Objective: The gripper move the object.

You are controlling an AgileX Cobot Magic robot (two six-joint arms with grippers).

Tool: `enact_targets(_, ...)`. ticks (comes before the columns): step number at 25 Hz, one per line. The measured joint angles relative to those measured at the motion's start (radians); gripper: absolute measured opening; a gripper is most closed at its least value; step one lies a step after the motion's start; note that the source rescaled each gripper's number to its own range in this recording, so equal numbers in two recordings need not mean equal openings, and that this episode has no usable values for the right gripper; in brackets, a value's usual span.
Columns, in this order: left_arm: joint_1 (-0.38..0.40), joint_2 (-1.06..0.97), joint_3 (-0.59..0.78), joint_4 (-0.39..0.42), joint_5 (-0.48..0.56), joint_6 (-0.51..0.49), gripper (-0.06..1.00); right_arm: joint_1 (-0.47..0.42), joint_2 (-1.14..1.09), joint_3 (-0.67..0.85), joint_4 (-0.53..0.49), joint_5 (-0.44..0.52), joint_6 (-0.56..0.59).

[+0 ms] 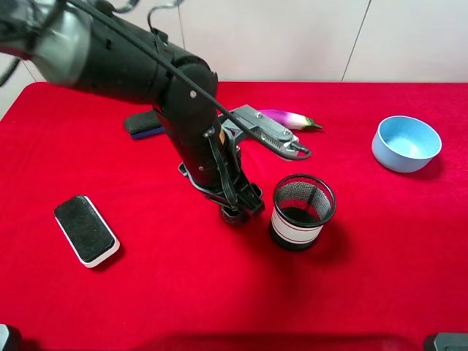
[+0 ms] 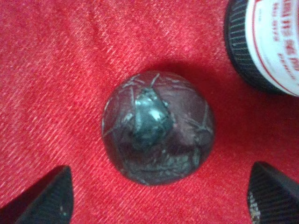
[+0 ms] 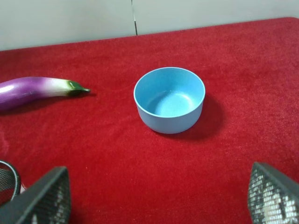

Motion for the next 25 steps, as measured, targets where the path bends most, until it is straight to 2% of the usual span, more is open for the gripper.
enact_targets(7, 0.0, -0.081, 0.0, -0.001, 0.058, 0.0, 0.65, 0.0, 0.0, 0.0, 0.0, 0.0, 0.0)
enact_targets(10, 0.0, -0.125, 0.0, -0.001, 0.09, 0.0, 0.72, 0.0, 0.0, 0.0, 0.0, 0.0, 0.0)
enact_targets(14, 0.0, -0.186, 0.0, -0.001, 0.11, 0.0, 0.75, 0.0, 0.0, 0.0, 0.0, 0.0, 0.0)
enact_targets(25, 0.0, -0.358, 0.0, 0.002, 0.176, 0.0, 0.75, 0.0, 0.0, 0.0, 0.001, -0.001, 0.0)
